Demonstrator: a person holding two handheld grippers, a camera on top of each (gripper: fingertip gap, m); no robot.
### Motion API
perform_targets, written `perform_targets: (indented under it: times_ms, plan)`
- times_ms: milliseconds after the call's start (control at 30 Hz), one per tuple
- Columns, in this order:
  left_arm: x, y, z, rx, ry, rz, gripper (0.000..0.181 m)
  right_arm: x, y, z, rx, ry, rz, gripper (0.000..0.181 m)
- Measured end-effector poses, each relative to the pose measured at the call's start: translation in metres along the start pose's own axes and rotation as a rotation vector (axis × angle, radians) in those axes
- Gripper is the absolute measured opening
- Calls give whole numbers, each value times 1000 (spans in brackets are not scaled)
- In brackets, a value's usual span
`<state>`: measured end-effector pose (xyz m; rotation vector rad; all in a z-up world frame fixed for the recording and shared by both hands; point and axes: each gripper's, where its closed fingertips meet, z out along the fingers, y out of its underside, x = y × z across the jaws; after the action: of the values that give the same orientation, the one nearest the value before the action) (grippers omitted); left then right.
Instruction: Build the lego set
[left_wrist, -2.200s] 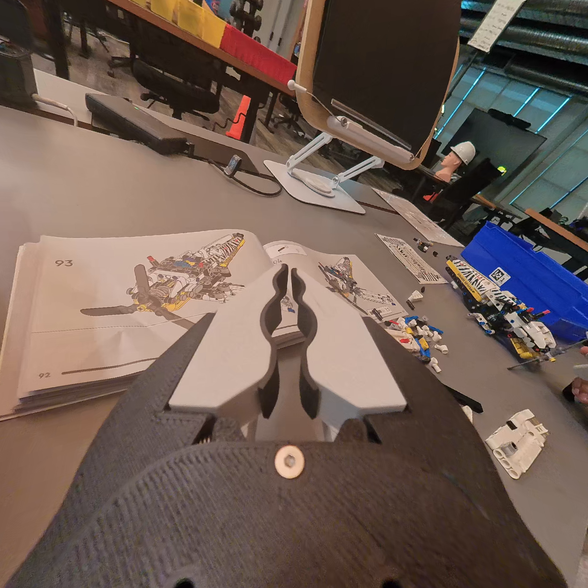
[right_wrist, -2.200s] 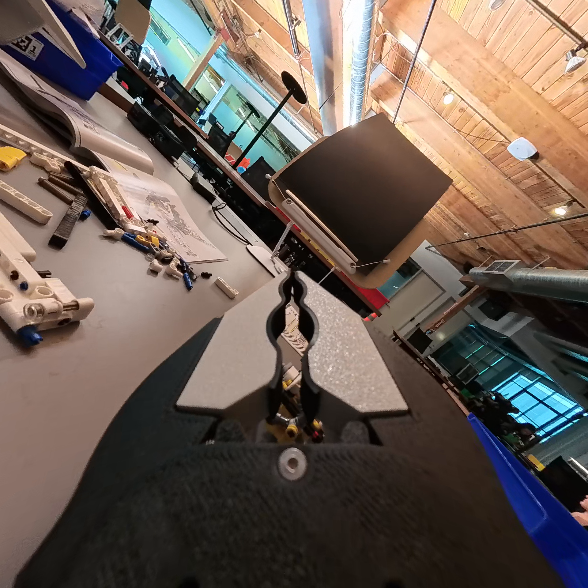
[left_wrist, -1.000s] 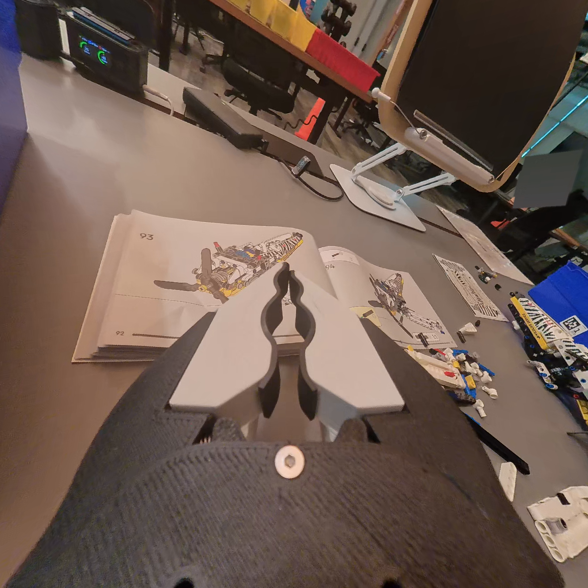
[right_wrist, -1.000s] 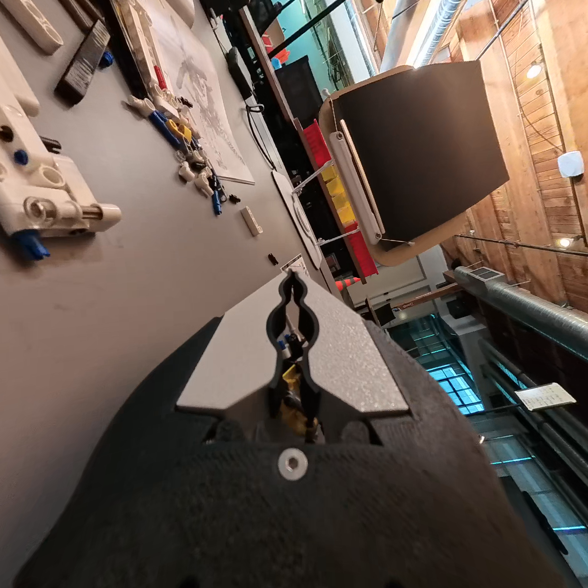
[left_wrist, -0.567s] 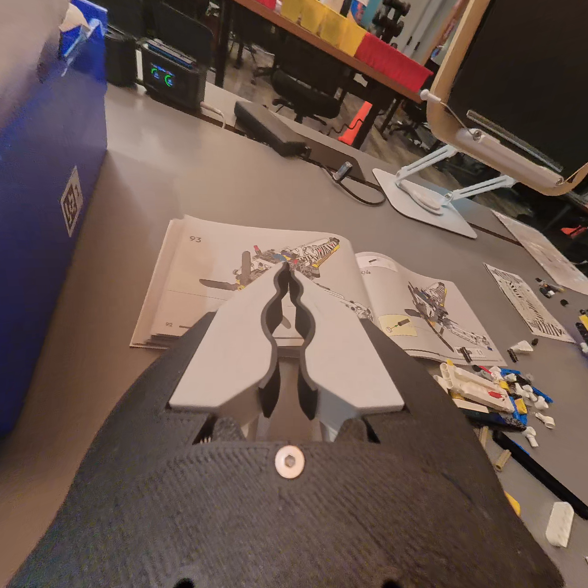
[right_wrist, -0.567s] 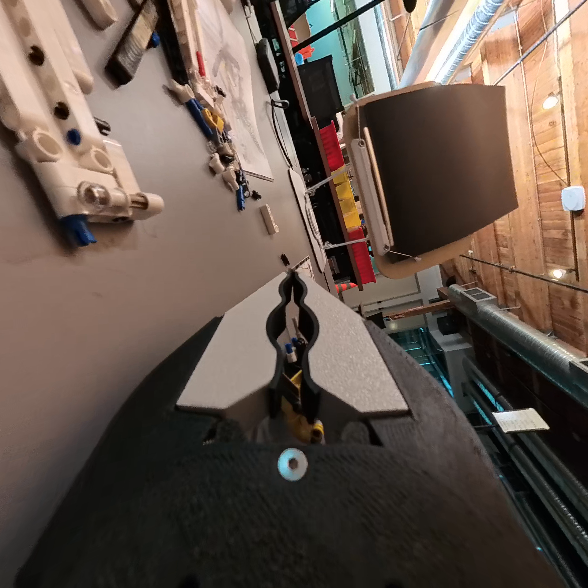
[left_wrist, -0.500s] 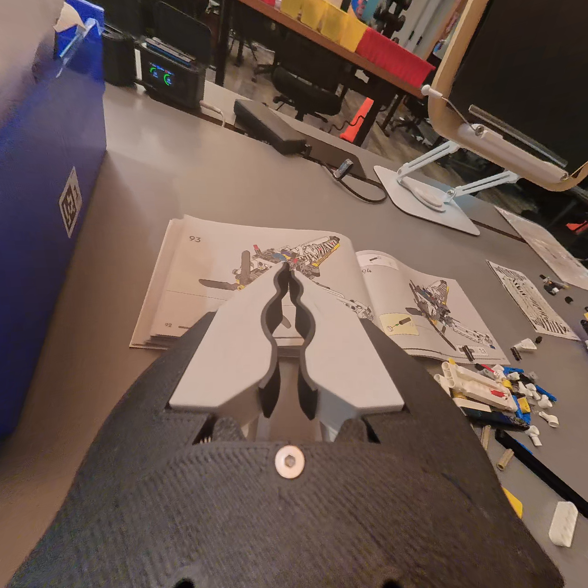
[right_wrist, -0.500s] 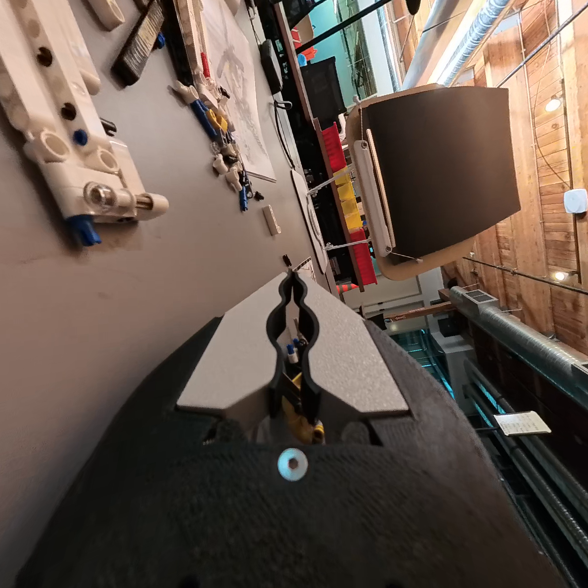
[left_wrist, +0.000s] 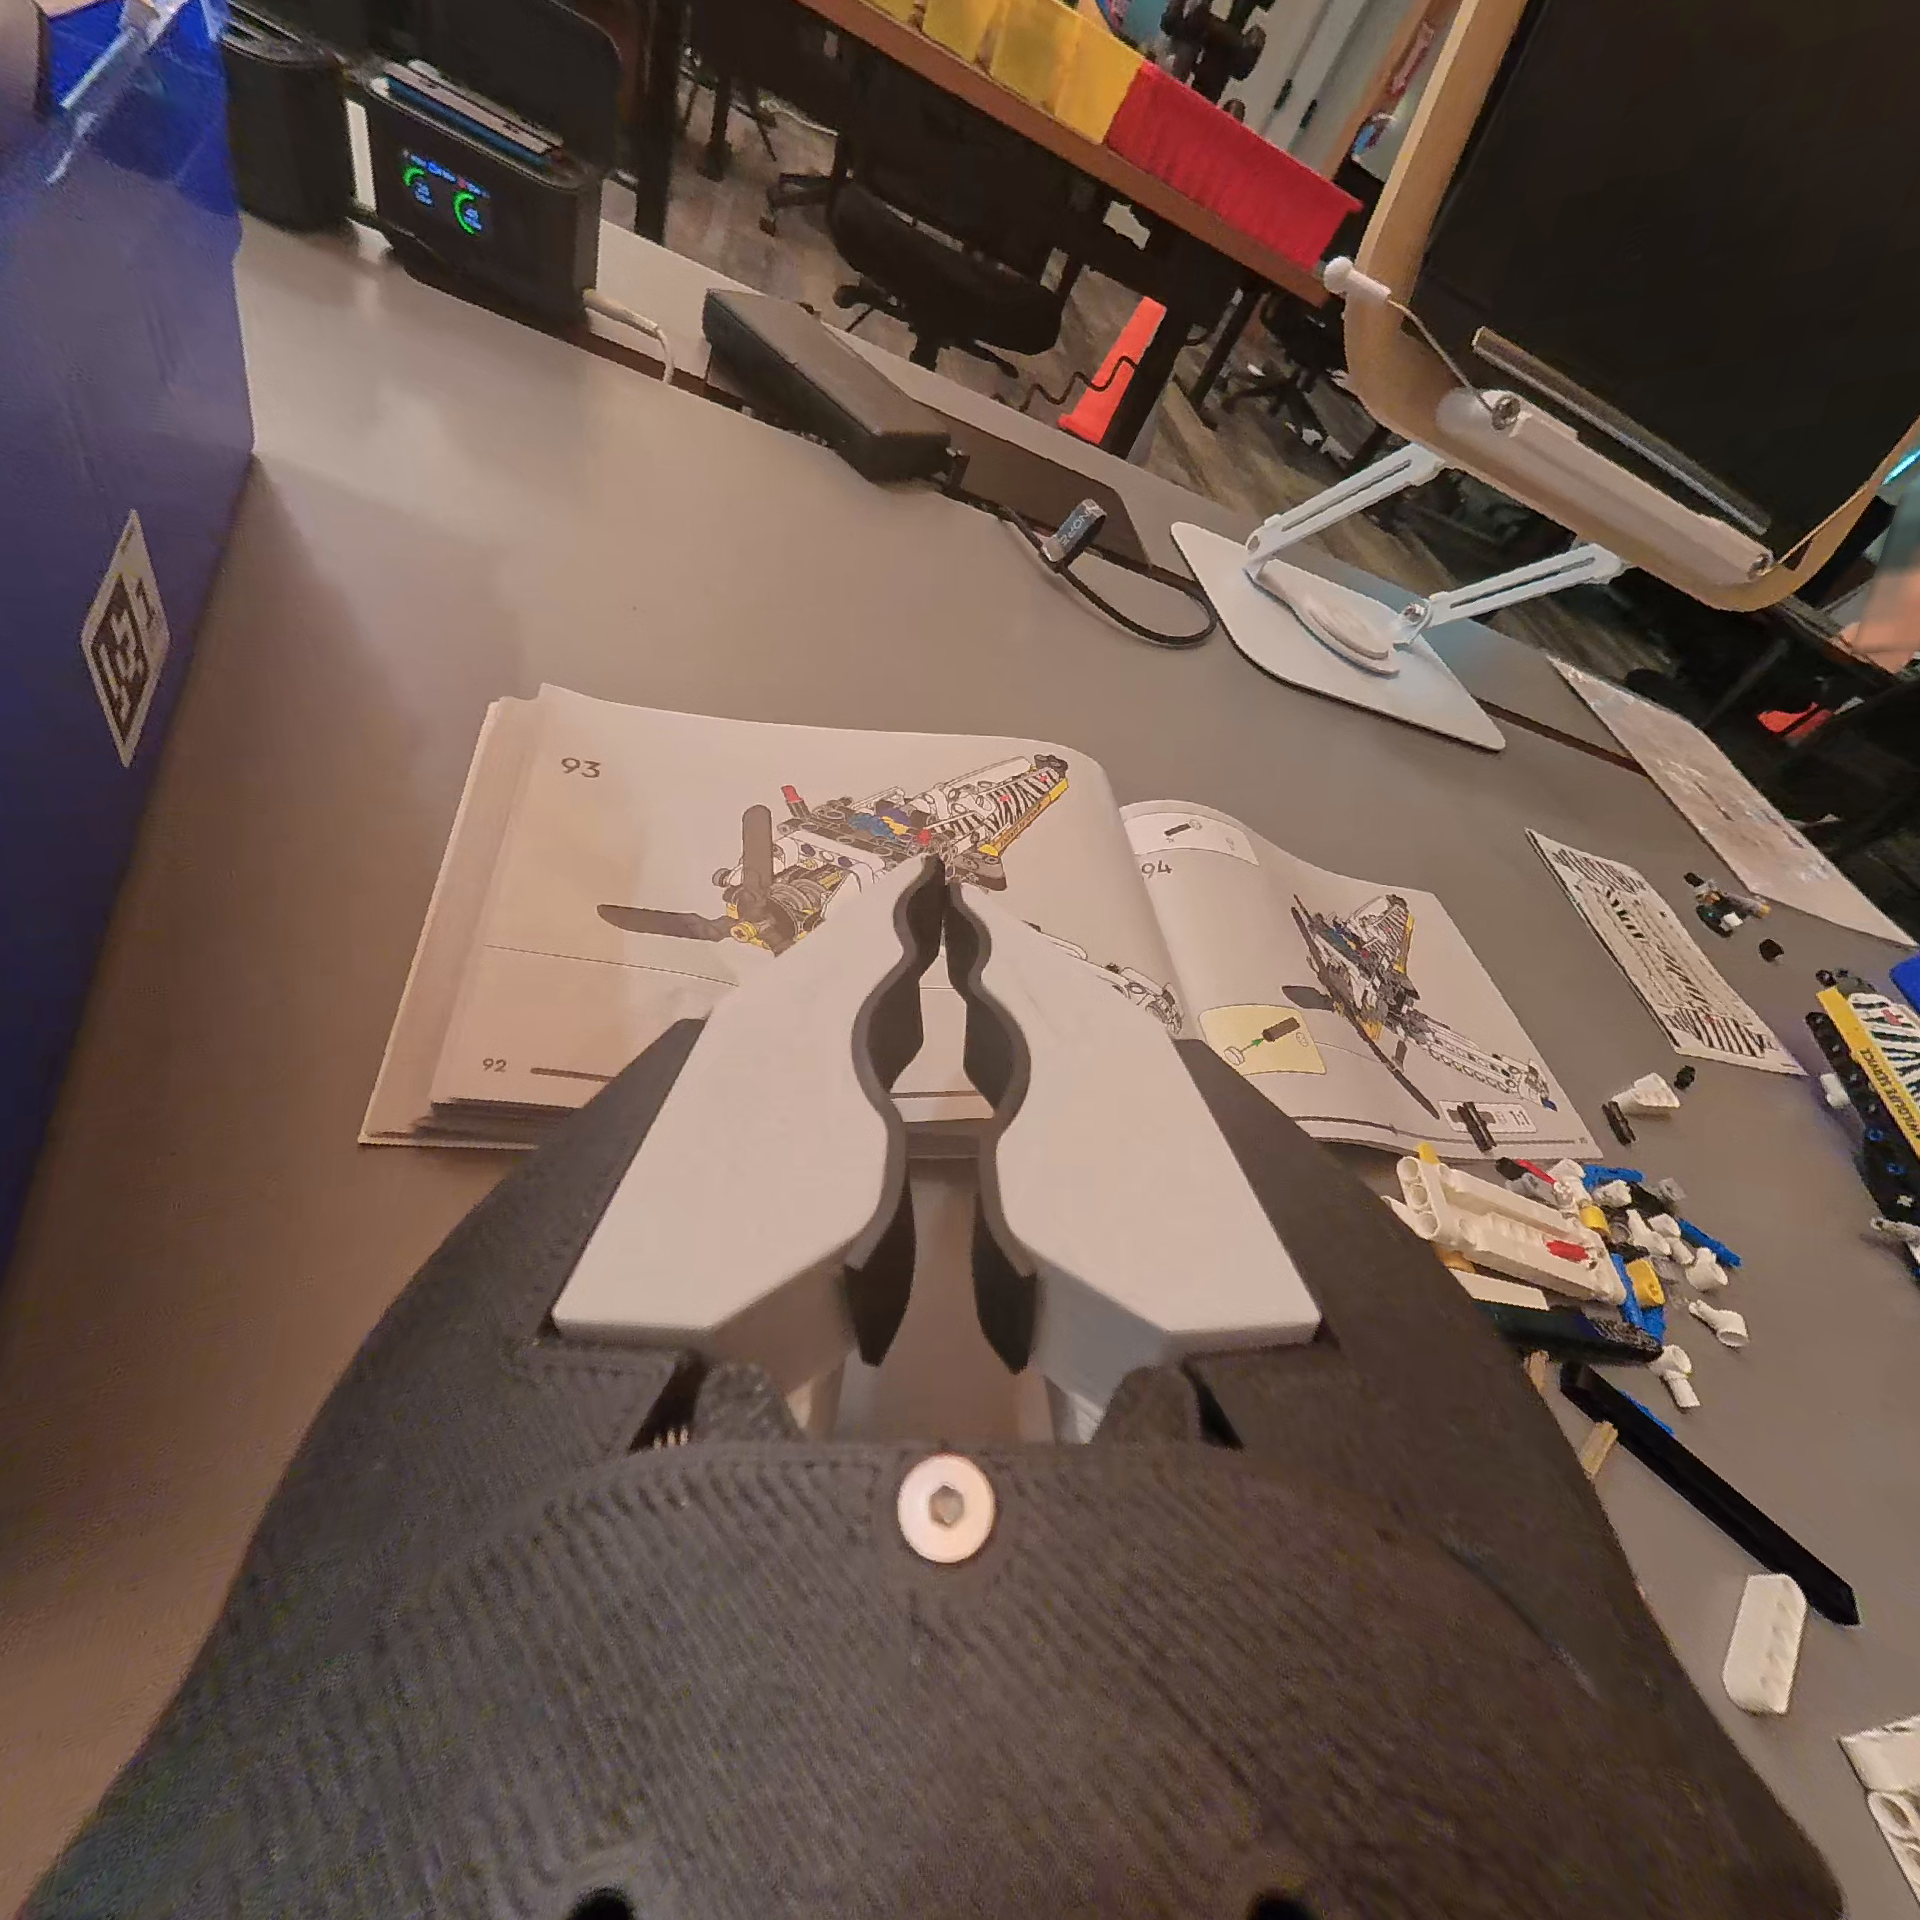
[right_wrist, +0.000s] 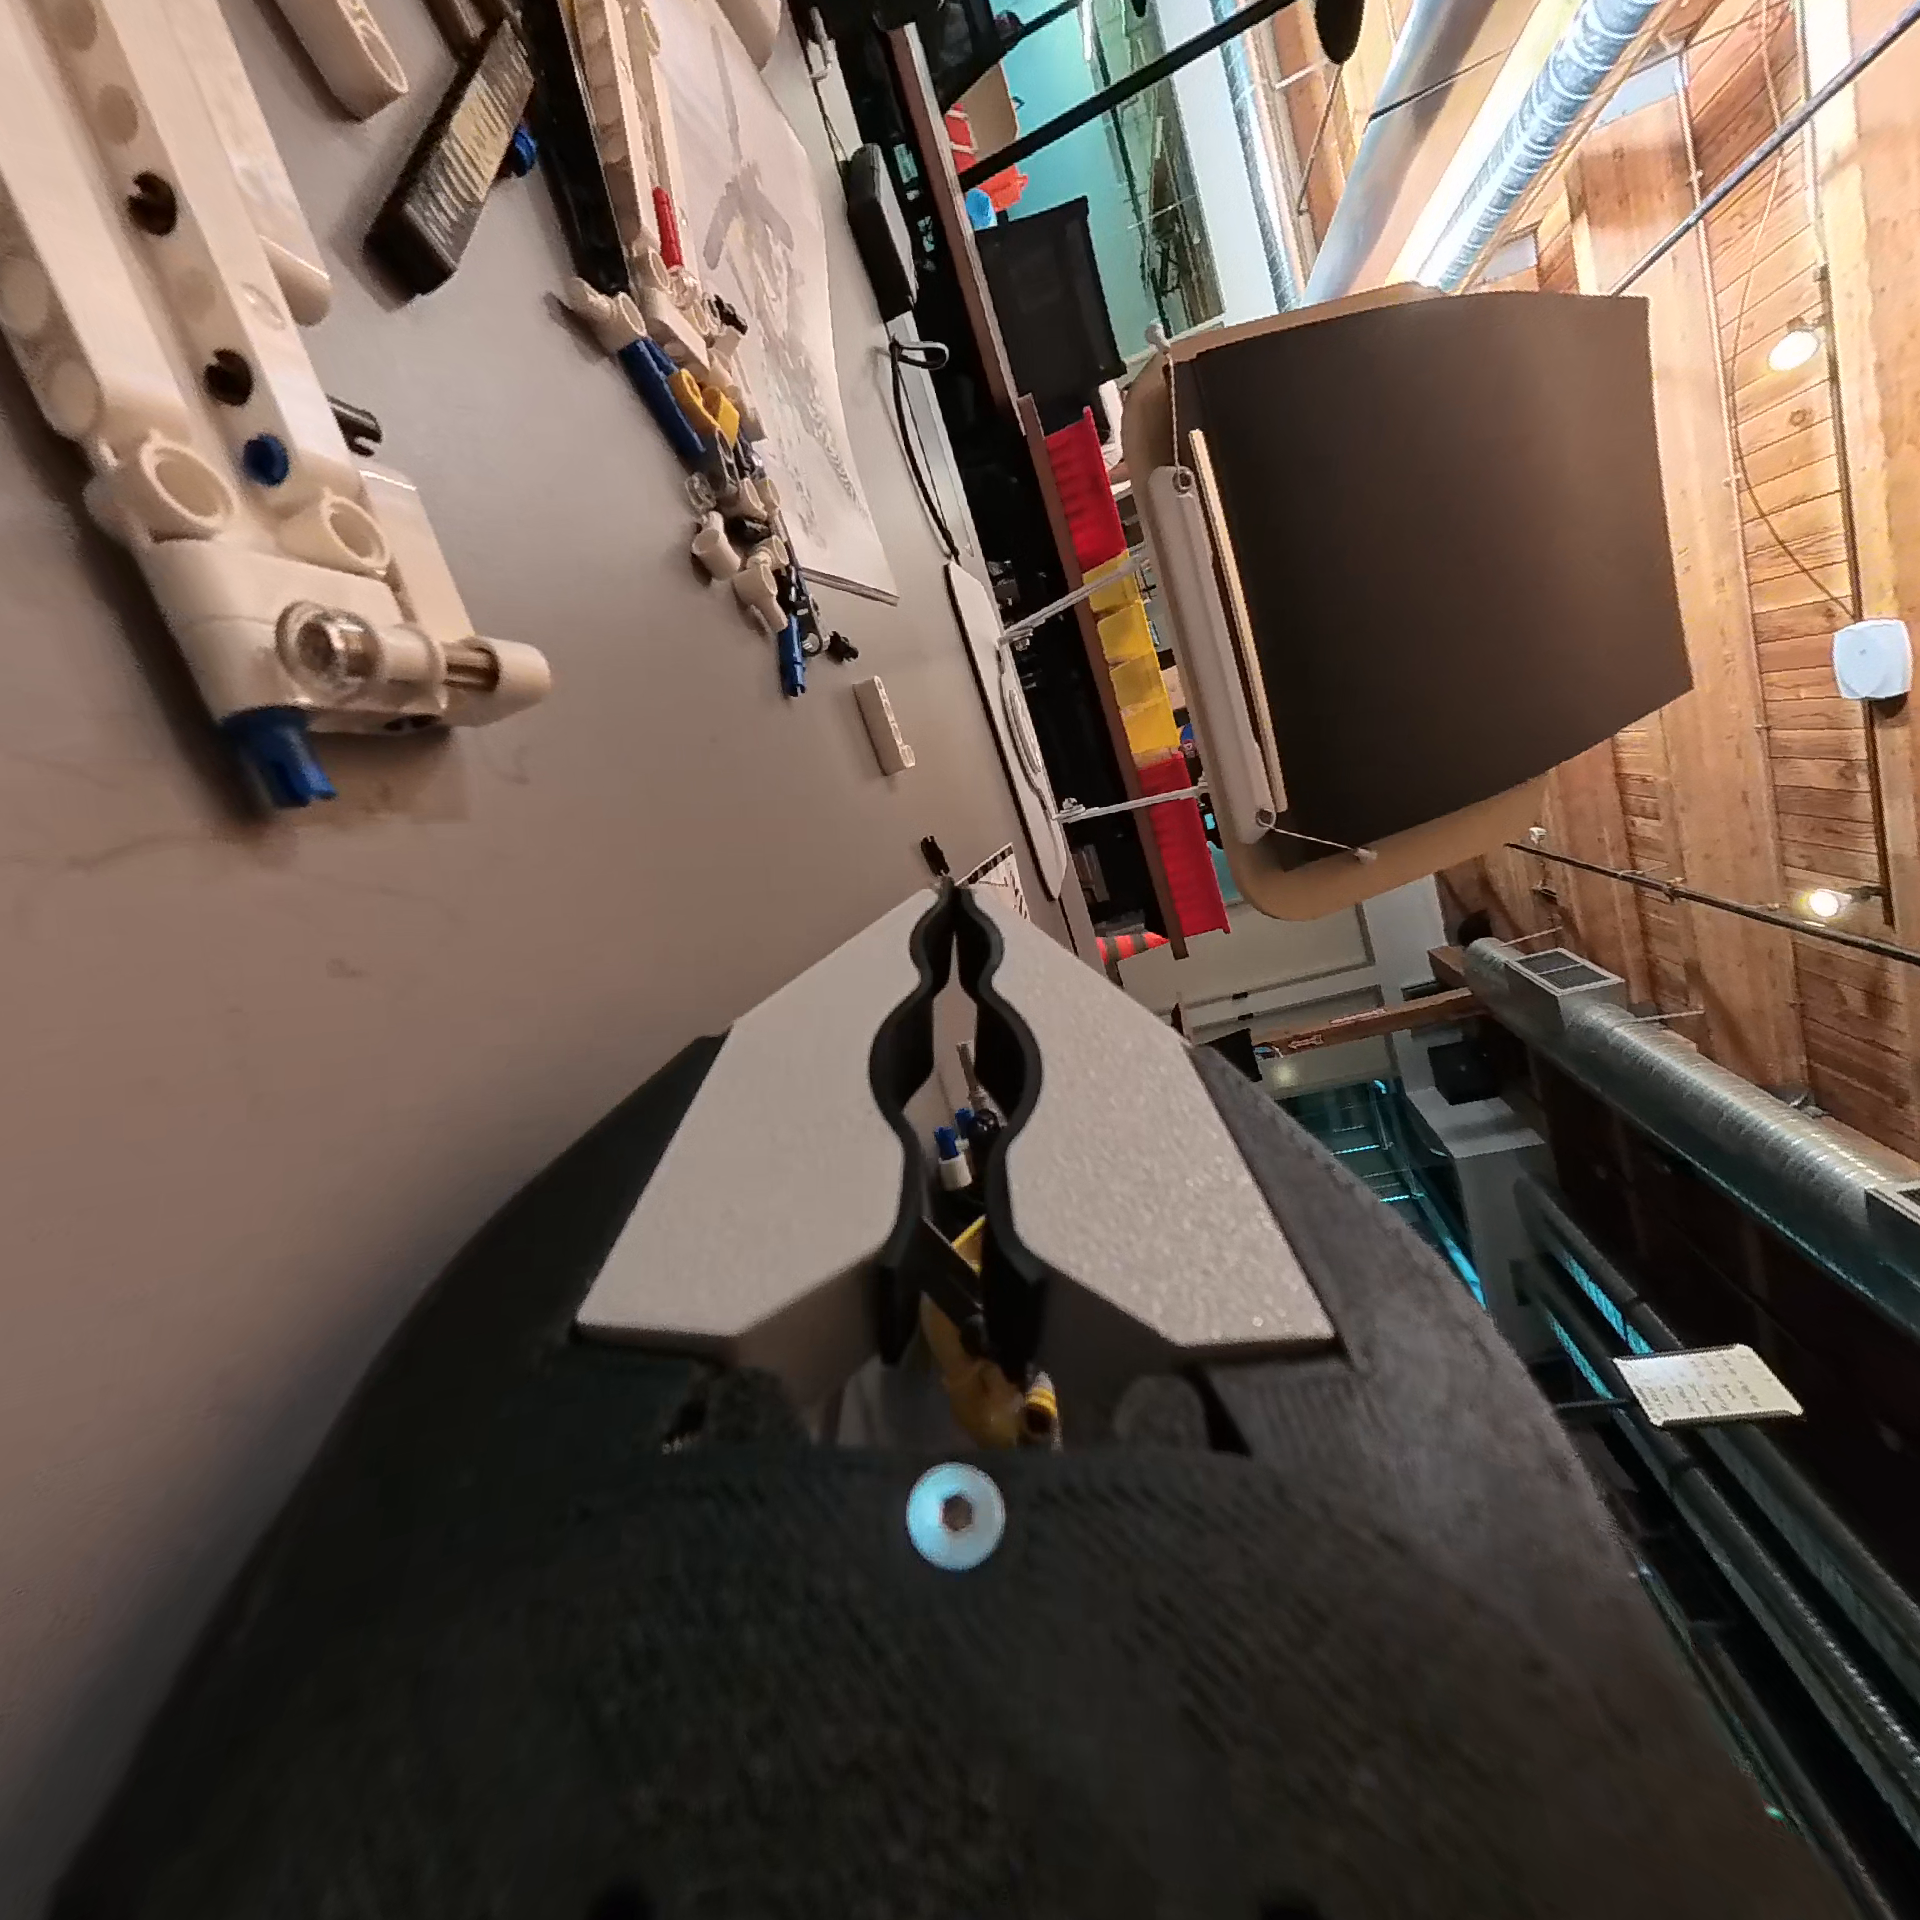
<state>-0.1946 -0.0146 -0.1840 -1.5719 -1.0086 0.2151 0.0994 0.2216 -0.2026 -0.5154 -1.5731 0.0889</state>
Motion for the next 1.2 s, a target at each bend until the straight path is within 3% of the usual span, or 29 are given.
perform_targets:
  times_ms: [333,433,500,633,1067,1200]
  plan:
    - [3,1,1,-9,19,0,0,-5,-10,-3,41,-8,-58,0]
    - [4,1,0,-3,20,8,0,-3,-28,-13,133,21,-82,0]
    - [5,1,1,-6,23,14,0,-5,-47,-23,246,3,-33,0]
    - [7,1,1,-5,31,17,0,-16,-45,-18,210,-124,83,0]
    - [10,3,1,-11,72,-16,0,18,-47,-27,317,-49,303,0]
    - [10,3,2,-14,78,-25,0,19,-45,-27,312,-34,288,0]
